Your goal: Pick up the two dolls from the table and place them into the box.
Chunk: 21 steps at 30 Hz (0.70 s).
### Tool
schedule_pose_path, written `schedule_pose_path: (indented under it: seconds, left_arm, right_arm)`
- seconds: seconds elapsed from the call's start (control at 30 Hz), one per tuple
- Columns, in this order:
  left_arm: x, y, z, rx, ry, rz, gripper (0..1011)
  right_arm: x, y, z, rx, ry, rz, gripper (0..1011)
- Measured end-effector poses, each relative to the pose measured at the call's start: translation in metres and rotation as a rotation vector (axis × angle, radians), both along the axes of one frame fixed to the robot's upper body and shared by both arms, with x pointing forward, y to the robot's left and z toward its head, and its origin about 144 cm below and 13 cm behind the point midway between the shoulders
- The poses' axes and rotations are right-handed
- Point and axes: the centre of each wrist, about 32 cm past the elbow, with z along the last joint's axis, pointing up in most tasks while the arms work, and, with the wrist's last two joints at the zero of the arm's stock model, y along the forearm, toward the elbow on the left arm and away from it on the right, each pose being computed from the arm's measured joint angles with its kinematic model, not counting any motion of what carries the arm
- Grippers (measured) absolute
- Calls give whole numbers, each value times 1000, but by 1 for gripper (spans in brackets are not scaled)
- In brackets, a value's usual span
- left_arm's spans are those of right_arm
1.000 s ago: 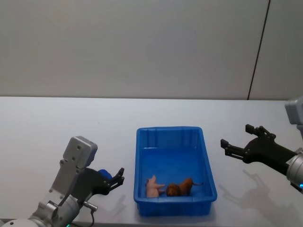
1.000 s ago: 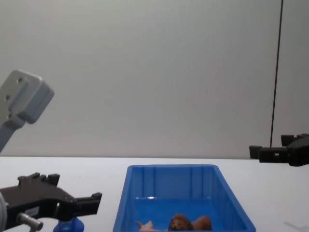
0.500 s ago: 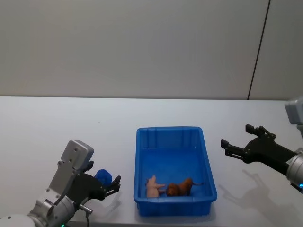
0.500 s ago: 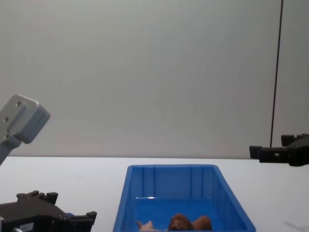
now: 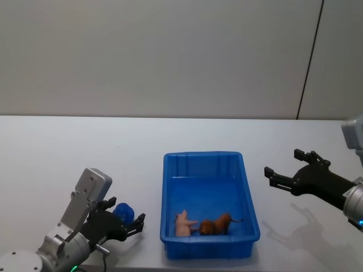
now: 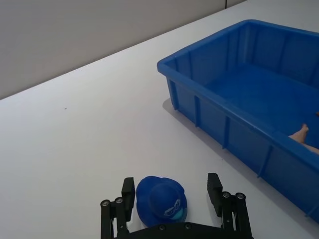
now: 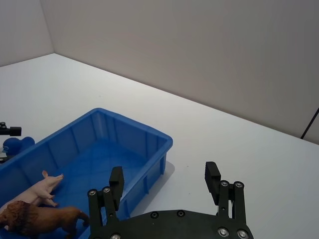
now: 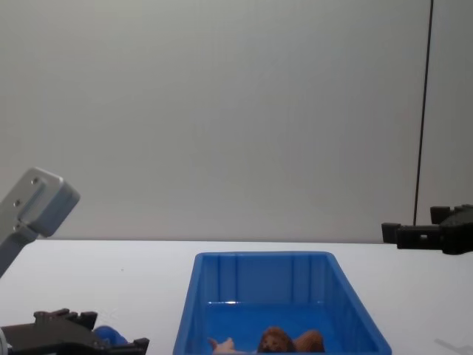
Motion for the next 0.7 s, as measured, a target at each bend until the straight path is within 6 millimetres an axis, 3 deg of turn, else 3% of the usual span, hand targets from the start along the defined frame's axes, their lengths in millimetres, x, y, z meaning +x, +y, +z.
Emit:
schedule_pose_path:
  seconds: [0.4,0.53,0.7]
  left_arm:
    - [9,6,-6,-12,40,-4,647]
    - [10,7,-7,-14,51,-4,485]
    - [12,8,-4,-11,56,-4,434]
  right_arm:
    - [0,0,0,0,0,0,1001]
    - [0,0,0,0,0,0,1001]
    - [0,0,0,0,0,0,1001]
